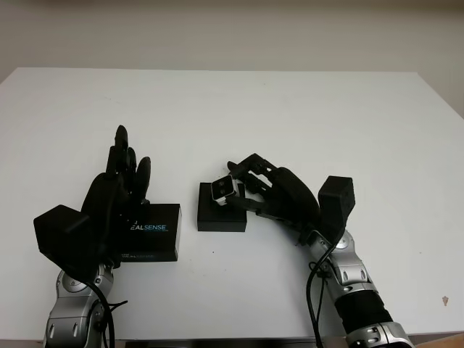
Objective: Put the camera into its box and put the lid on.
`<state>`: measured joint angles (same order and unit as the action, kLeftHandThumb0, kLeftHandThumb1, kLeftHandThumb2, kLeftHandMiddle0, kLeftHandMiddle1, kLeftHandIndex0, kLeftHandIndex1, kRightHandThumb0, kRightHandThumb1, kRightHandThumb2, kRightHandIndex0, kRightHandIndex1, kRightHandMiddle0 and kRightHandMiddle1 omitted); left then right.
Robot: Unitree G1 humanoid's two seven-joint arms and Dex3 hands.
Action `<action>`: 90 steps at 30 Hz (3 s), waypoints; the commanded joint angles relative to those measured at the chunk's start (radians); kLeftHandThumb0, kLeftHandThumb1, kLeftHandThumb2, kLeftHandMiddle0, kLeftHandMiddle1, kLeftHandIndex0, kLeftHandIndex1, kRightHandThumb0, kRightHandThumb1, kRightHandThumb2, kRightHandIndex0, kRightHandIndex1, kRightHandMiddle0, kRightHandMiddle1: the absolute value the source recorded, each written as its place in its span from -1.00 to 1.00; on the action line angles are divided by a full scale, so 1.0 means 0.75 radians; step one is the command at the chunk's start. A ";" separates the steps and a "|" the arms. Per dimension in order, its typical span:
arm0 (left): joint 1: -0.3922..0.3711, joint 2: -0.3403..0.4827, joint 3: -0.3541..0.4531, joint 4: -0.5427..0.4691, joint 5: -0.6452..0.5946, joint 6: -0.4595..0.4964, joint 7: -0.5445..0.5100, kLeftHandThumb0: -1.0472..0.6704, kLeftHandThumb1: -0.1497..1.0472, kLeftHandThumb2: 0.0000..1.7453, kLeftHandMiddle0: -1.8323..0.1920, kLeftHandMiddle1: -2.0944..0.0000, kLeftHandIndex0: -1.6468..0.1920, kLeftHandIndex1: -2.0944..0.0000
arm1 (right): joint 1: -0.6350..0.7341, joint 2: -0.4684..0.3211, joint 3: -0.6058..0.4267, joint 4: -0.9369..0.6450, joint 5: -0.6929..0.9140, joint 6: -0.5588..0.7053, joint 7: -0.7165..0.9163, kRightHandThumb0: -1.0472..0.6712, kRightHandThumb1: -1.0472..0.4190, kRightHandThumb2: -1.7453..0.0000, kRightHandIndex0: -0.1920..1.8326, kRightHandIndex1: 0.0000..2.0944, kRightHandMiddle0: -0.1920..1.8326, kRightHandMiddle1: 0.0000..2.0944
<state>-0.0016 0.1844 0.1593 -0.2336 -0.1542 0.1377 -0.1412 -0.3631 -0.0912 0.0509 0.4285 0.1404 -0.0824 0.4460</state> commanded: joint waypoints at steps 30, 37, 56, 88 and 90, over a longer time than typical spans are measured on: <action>0.009 0.001 -0.008 -0.008 0.003 -0.017 -0.010 -0.65 1.00 -0.40 1.00 1.00 1.00 1.00 | 0.040 0.041 0.063 0.081 -0.182 -0.294 -0.135 -0.33 -0.93 0.94 -0.61 -0.93 -0.54 0.77; 0.019 0.001 -0.003 -0.016 -0.004 -0.012 -0.012 -0.64 1.00 -0.41 1.00 1.00 1.00 1.00 | 0.036 0.058 0.059 0.121 -0.189 -0.309 -0.177 -0.31 -0.93 0.94 -0.61 -0.93 -0.54 0.79; 0.028 0.008 0.003 -0.020 -0.007 -0.009 -0.030 -0.66 1.00 -0.42 1.00 1.00 1.00 1.00 | 0.038 0.075 0.062 0.148 -0.238 -0.355 -0.283 -0.29 -0.94 0.94 -0.61 -0.93 -0.59 0.77; 0.031 0.010 -0.004 -0.017 0.002 -0.012 -0.030 -0.65 1.00 -0.40 1.00 1.00 1.00 1.00 | 0.084 -0.171 0.123 -0.241 -0.327 -0.192 -0.096 -0.47 -0.84 0.94 -1.00 -0.98 -0.80 -0.73; 0.033 0.011 -0.004 -0.020 0.000 -0.009 -0.031 -0.65 1.00 -0.40 1.00 1.00 1.00 1.00 | 0.087 -0.171 0.121 -0.244 -0.327 -0.197 -0.101 -0.47 -0.82 0.95 -1.00 -0.98 -0.83 -0.76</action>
<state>0.0151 0.1865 0.1581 -0.2360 -0.1571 0.1339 -0.1619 -0.3053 -0.2108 0.1478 0.2646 -0.1099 -0.2307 0.3743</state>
